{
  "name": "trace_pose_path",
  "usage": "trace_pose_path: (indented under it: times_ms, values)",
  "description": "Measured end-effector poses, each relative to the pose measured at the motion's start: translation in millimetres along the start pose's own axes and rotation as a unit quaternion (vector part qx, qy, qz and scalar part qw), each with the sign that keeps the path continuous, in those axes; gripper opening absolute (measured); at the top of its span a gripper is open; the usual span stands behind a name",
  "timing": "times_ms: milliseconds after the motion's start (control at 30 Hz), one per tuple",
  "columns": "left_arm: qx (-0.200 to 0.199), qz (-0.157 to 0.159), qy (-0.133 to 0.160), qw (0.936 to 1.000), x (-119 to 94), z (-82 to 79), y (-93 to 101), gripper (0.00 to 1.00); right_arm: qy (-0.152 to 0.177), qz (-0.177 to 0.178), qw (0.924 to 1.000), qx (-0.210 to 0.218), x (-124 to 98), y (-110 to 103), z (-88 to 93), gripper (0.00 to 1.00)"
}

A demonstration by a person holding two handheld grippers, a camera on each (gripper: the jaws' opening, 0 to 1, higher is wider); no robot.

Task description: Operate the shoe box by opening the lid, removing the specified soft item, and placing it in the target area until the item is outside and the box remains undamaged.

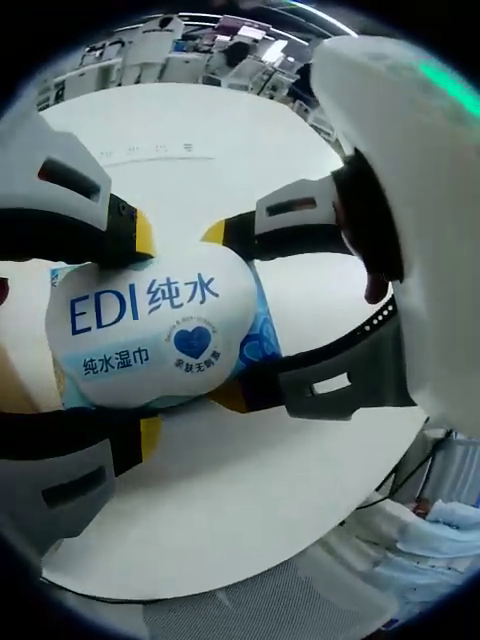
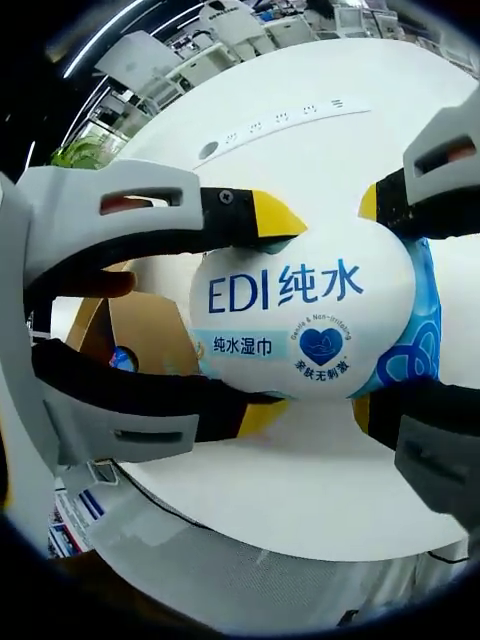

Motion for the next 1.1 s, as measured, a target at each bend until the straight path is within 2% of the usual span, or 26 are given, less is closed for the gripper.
trace_pose_path:
  times_ms: [400, 1100]
  values:
    - [0.001, 0.002, -0.003, 1.0000, 10, 1.2, 2.8, 0.56, -0.009, -0.001, 1.0000, -0.002, 7, -2, 6.1, 0.54]
    - [-0.003, 0.002, 0.003, 1.0000, 13, 4.5, 2.1, 0.59, -0.013, -0.001, 0.9999, 0.001, 10, -1, 6.9, 0.57]
Point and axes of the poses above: the point that each gripper's makers call its tool centre point, and the gripper's own axes: x roughly forward along the fingers, y roughly to its right, z roughly out of its underside, the point moved 7 cm from there along -x, roughly backward along the fingers, and after that the axes turned 2 degrees about -y, right-handed, at the moved point
